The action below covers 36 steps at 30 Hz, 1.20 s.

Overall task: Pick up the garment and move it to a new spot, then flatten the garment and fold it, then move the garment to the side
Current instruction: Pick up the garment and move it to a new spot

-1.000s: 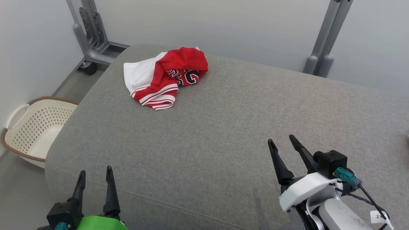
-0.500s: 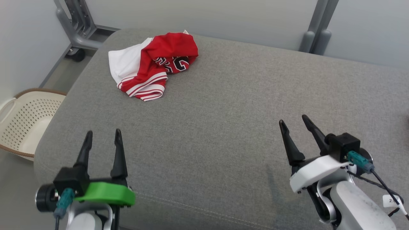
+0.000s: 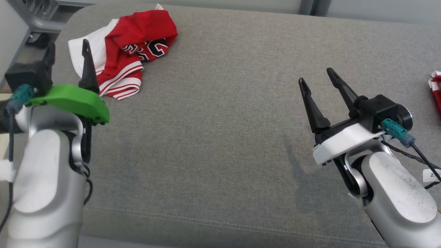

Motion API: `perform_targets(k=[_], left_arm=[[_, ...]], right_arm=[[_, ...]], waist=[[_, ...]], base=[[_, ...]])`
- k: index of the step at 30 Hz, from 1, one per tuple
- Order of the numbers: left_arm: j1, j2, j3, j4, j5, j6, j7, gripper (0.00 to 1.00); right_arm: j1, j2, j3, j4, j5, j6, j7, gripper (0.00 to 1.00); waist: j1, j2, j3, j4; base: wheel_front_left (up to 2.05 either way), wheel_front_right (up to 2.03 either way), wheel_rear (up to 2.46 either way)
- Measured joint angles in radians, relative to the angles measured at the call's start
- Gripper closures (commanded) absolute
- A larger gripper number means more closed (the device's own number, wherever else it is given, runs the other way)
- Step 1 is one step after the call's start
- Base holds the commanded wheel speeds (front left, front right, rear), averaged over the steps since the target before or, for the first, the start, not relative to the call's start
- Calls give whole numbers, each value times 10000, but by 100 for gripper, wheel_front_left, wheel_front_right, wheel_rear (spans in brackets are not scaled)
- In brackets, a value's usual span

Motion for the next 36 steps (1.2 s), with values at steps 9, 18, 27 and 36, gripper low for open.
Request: perform_targets(k=[9, 18, 27, 36], left_arm=[[-1698, 909, 127, 1519, 372, -2, 1220, 0], [-3003, 1254, 370, 2809, 307, -96, 2150, 0], [-3723, 1325, 397, 3990, 370, -94, 2222, 0], [-4255, 1450, 449, 4926, 991, -81, 1850, 0]], right_arm=[[-635, -272, -107, -589, -259, 0, 332, 0], [-1263, -499, -418, -1262, -359, -2, 508, 0], [-1813, -658, -631, -1678, -556, -6, 508, 0], [-1815, -709, -708, -1709, -614, -13, 512, 0]], waist=[[0, 0, 903, -851], [0, 0, 2104, -1760], [1, 0, 3164, -2432], [1, 0, 3643, -2683]], base=[[0, 0, 0], [0, 0, 0], [0, 0, 0], [0, 0, 0]])
